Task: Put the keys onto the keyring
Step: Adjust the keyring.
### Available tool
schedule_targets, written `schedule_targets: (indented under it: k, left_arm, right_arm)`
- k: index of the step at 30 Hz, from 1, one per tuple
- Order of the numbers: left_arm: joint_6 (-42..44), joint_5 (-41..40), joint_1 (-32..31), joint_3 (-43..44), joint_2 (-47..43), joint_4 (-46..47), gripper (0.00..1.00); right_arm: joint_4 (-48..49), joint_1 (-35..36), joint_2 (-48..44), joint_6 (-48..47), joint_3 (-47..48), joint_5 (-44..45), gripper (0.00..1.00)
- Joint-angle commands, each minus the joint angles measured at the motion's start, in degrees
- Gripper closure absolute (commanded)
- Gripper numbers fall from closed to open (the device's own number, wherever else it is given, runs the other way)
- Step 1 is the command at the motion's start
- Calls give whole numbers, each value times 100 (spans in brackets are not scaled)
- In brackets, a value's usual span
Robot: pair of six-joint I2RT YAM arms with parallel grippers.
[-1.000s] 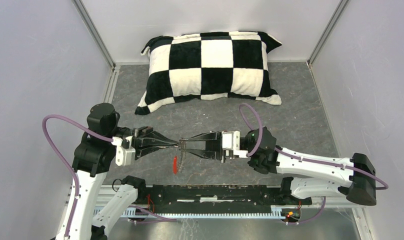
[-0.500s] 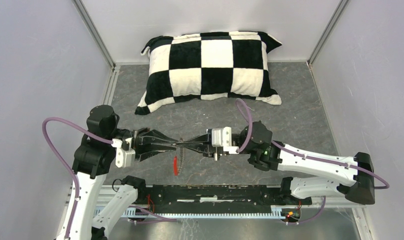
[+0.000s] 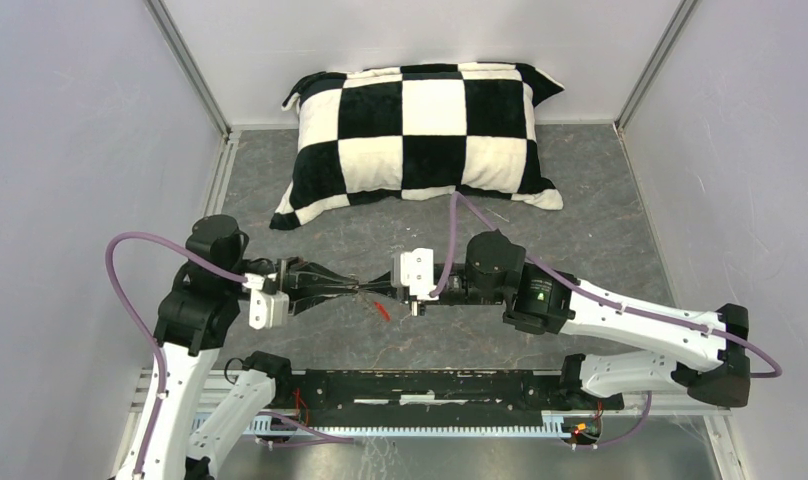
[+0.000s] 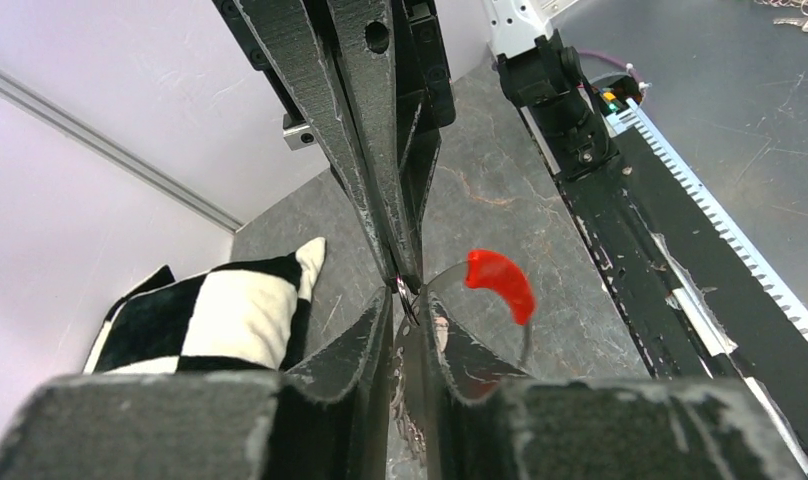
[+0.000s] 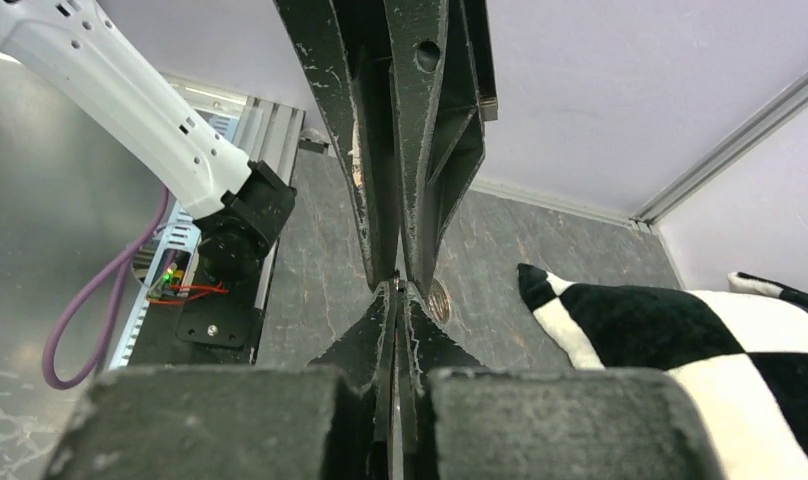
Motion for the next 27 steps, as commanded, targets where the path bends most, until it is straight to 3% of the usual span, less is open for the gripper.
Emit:
schedule_targets:
  k: [1,8,14,19,27]
  left_arm:
    - [-312,79,-17,-2,83,113,80]
    - [-599,8,-18,-145,55,142,90]
    - [-576,-179,-17,-304,-54,130,76]
    - [-469,-273,-20,-310,-31,127,73]
    - [-335,-277,-18,-312,24,110,95]
  right_arm:
    - [-413,23,109,-187,460,86,99]
    - [-404,37,141,-217,542,46,99]
    - [-346,43,104,-181,532,33,99]
    - [-290,59,98,-131,495,-14,99]
    - [-101,79,142,-11,479,-149,99]
